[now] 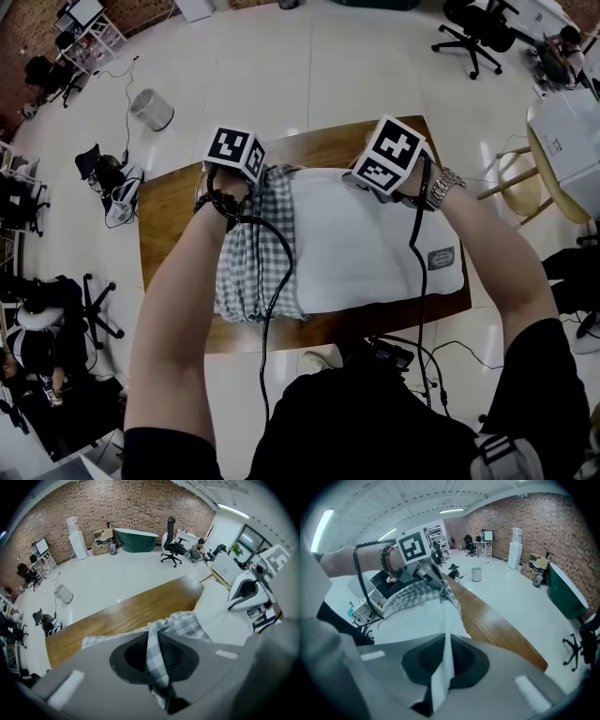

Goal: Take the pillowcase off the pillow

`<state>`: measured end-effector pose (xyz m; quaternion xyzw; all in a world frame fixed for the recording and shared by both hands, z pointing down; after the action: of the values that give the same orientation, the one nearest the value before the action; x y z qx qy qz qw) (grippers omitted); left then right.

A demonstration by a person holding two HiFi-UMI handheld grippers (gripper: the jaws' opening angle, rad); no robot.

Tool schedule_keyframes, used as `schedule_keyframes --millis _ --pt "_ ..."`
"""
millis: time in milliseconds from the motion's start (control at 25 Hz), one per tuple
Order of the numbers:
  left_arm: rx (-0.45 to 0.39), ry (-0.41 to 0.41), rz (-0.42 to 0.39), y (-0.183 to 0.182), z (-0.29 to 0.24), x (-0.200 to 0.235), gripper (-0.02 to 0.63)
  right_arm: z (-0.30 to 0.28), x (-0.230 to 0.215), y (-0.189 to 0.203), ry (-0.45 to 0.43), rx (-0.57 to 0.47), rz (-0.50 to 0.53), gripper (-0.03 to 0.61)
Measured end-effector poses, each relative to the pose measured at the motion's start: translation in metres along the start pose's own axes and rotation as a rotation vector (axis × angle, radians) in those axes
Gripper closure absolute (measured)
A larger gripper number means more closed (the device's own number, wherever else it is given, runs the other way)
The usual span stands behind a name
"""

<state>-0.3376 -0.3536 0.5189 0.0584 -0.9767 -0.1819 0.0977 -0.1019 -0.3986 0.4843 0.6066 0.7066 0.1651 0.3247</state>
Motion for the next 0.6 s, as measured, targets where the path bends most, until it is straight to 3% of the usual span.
schedule_keyframes --millis 240,600 --pt "-0.04 -0.055 0.027 0.011 0.025 0.01 0.589 0.037 0.028 0.001 0.072 -0.028 0.042 0.566" --pt "-0.061 -0.107 0.082 0.029 0.057 0.036 0.589 0.066 0.046 0.014 0.09 -0.043 0.01 0.566"
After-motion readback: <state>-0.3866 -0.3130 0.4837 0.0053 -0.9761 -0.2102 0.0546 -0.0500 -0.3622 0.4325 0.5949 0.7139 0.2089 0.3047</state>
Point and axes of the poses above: the fingertips, and each gripper's own axes: z backward along the fingers, x to its left, y out of its underside, the point moved 10 cm from there along z, backward along the fingers, and after that the axes turned 6 degrees about -x, right-handed, at the moved point
